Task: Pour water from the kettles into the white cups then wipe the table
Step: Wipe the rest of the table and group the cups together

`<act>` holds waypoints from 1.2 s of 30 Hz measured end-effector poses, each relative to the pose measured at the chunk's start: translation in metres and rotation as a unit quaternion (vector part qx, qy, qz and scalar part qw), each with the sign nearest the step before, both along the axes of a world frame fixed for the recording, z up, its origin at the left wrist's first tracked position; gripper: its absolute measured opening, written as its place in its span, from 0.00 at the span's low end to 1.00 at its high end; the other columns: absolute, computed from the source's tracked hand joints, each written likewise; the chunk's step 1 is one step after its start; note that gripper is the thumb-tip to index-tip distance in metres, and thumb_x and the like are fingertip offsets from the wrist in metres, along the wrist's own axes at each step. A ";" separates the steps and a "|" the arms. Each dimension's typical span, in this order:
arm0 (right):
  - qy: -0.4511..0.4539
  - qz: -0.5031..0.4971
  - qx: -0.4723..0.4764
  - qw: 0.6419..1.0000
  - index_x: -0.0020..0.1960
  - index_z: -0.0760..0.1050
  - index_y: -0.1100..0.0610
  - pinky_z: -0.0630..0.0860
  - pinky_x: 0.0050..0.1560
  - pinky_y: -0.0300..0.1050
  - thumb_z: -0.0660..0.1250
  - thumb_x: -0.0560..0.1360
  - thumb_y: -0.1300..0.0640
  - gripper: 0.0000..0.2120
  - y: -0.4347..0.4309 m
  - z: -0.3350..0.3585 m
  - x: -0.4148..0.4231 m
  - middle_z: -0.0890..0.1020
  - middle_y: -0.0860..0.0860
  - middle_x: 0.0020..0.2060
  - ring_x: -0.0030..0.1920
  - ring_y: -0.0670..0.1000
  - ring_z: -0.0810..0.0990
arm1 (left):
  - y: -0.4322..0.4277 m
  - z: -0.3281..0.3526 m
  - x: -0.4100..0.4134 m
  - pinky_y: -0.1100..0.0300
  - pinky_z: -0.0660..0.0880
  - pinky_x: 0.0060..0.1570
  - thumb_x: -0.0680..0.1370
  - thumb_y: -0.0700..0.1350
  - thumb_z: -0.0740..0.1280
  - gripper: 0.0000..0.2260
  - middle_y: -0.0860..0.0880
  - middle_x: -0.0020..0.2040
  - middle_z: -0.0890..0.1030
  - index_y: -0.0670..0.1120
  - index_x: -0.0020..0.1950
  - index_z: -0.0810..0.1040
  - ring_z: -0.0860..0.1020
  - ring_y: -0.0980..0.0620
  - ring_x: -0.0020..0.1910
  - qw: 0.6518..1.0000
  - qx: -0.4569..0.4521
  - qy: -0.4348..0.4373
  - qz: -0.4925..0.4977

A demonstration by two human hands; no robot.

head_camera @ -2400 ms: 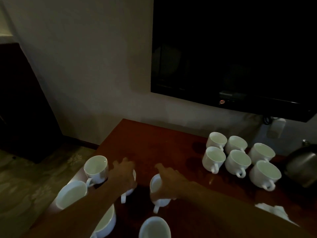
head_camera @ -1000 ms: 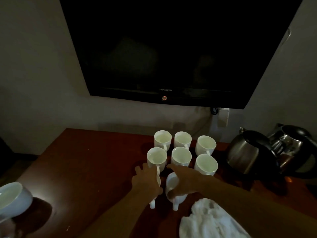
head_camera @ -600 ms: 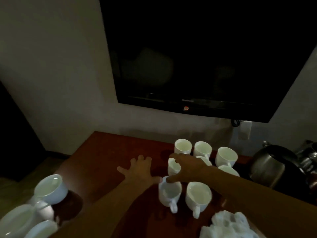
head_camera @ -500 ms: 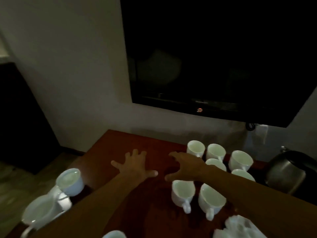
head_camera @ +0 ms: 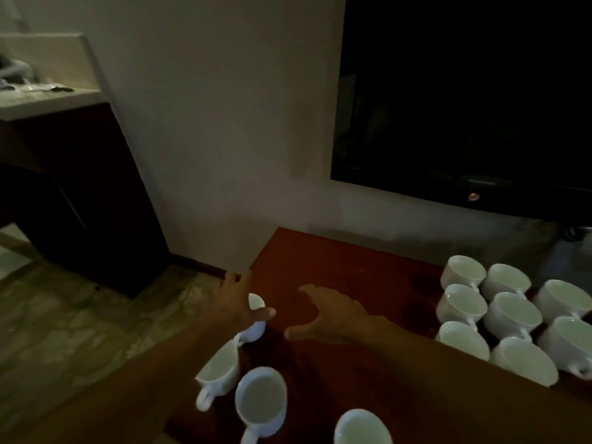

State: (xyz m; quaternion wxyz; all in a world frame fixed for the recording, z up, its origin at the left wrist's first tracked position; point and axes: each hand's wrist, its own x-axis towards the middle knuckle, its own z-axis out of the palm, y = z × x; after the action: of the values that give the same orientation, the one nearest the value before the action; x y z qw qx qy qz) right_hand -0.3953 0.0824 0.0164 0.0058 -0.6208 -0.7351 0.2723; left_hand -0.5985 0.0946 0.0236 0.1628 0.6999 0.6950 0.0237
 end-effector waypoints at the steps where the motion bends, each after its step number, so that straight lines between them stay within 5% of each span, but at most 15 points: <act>1: 0.003 -0.007 -0.008 1.000 0.80 0.54 0.45 0.66 0.73 0.61 0.73 0.68 0.31 0.49 -0.002 -0.006 -0.013 0.63 0.49 0.78 0.76 0.54 0.64 | 0.003 -0.009 -0.009 0.44 0.63 0.69 0.73 0.66 0.70 0.42 0.46 0.76 0.61 0.53 0.80 0.55 0.62 0.42 0.75 1.000 0.004 -0.013 0.004; 3: 0.015 -0.011 -0.027 0.999 0.78 0.58 0.44 0.68 0.71 0.57 0.73 0.68 0.31 0.46 -0.013 -0.017 -0.037 0.66 0.48 0.76 0.74 0.53 0.67 | 0.010 -0.027 -0.020 0.45 0.61 0.70 0.72 0.66 0.71 0.43 0.46 0.76 0.63 0.53 0.79 0.56 0.62 0.43 0.74 1.000 0.003 -0.027 0.002; 7: 0.084 -0.019 -0.052 0.995 0.70 0.70 0.44 0.68 0.49 0.31 0.76 0.71 0.41 0.31 -0.040 -0.030 -0.061 0.77 0.43 0.65 0.62 0.43 0.75 | 0.031 -0.066 -0.022 0.41 0.64 0.71 0.61 0.80 0.66 0.57 0.42 0.76 0.61 0.53 0.81 0.51 0.64 0.40 0.73 0.999 -0.030 -0.040 -0.011; 13: 0.066 -0.071 -0.077 0.992 0.76 0.61 0.44 0.66 0.62 0.46 0.75 0.69 0.34 0.42 -0.051 -0.039 -0.076 0.69 0.45 0.74 0.72 0.48 0.68 | 0.040 -0.081 -0.025 0.35 0.67 0.68 0.64 0.71 0.73 0.56 0.42 0.79 0.51 0.55 0.81 0.43 0.57 0.36 0.76 0.993 -0.089 -0.069 -0.033; 21: -0.009 -0.050 -0.106 0.993 0.81 0.50 0.48 0.66 0.71 0.58 0.71 0.65 0.26 0.55 -0.059 -0.058 -0.088 0.62 0.50 0.78 0.75 0.55 0.65 | 0.043 -0.093 -0.022 0.46 0.72 0.63 0.69 0.64 0.75 0.47 0.41 0.75 0.59 0.50 0.79 0.54 0.65 0.38 0.71 0.995 -0.062 -0.056 -0.054; 25: -0.036 -0.030 -0.116 0.992 0.81 0.50 0.49 0.66 0.71 0.60 0.71 0.66 0.27 0.54 -0.062 -0.057 -0.098 0.63 0.53 0.78 0.74 0.57 0.66 | 0.045 -0.088 -0.020 0.48 0.75 0.63 0.68 0.62 0.77 0.45 0.41 0.73 0.63 0.48 0.77 0.58 0.69 0.39 0.69 0.996 -0.056 -0.041 -0.052; 32: -0.020 -0.024 -0.129 0.991 0.78 0.58 0.54 0.74 0.66 0.54 0.77 0.71 0.44 0.43 -0.059 -0.057 -0.102 0.72 0.56 0.71 0.67 0.58 0.74 | 0.043 -0.083 -0.018 0.48 0.74 0.63 0.66 0.63 0.78 0.47 0.41 0.72 0.64 0.48 0.76 0.59 0.70 0.39 0.68 0.996 -0.063 -0.022 -0.053; 36: -0.001 -0.022 -0.105 0.994 0.76 0.61 0.55 0.75 0.62 0.54 0.76 0.71 0.44 0.41 -0.050 -0.053 -0.091 0.76 0.56 0.66 0.65 0.57 0.76 | 0.041 -0.076 -0.006 0.50 0.75 0.61 0.66 0.62 0.78 0.45 0.41 0.70 0.66 0.48 0.74 0.61 0.72 0.41 0.66 0.997 -0.052 -0.016 -0.063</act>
State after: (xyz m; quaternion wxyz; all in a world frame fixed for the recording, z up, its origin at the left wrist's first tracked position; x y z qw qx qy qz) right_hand -0.4867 0.0324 -0.0370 -0.0547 -0.6346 -0.6883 0.3472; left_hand -0.6049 0.1359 -0.0528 0.2112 0.7322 0.6474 -0.0115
